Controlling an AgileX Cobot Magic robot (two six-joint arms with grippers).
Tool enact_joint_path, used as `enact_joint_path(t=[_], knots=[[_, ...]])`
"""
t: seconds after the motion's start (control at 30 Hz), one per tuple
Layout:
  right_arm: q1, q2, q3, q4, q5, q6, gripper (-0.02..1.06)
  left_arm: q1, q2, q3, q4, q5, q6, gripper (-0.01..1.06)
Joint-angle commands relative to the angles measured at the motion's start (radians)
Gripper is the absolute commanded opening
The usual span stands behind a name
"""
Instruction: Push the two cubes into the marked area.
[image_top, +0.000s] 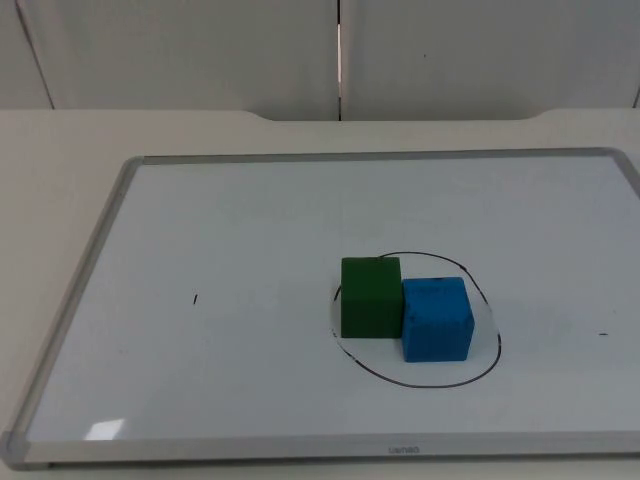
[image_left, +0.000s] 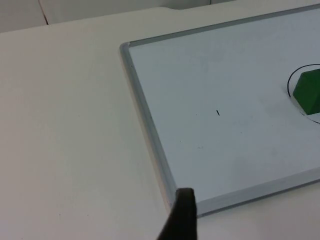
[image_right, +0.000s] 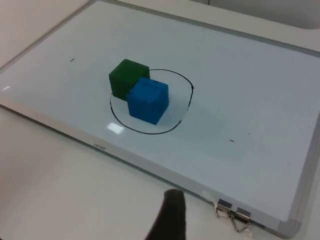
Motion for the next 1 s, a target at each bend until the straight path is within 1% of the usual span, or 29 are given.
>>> enact_joint_path(t=[0.0,0.3,0.33,0.4,0.43,0.47,0.5,0.53,0.57,0.97], knots=[[-0.004,-0.003,0.002,0.0,-0.012,0.0,0.72,0.002,-0.003,0.005,-0.012,-0.01,0.0,0.75],[-0.004,-0.003,0.002,0.0,-0.012,-0.002,0.72,0.002,-0.003,0.005,-0.012,-0.01,0.0,0.76],[-0.004,-0.003,0.002,0.0,-0.012,-0.002,0.73,0.002,-0.003,0.005,-0.014,-0.01,0.005,0.81],[-0.004,-0.003,0.002,0.0,-0.012,-0.002,0.79,0.002,-0.003,0.005,-0.014,-0.01,0.005,0.95],[-0.004,-0.003,0.002,0.0,-0.012,-0.004,0.89,0.002,-0.003,0.005,-0.014,-0.01,0.005,1.03],[-0.004,-0.003,0.002,0.0,-0.012,-0.004,0.92,0.002,-0.003,0.005,-0.014,-0.01,0.005,1.05],[-0.004,-0.003,0.002,0.0,-0.012,-0.004,0.92,0.002,-0.003,0.005,-0.014,-0.01,0.005,1.05],[-0.004,-0.003,0.002,0.0,-0.012,-0.004,1.02,0.002,-0.003,0.005,-0.014,-0.01,0.005,1.05],[-0.004,-0.003,0.002,0.0,-0.012,-0.004,1.05,0.002,-0.003,0.005,-0.014,-0.01,0.005,1.05],[-0.004,-0.003,0.002,0.0,-0.012,-0.004,1.05,0.002,-0.003,0.005,-0.014,-0.01,0.005,1.05]])
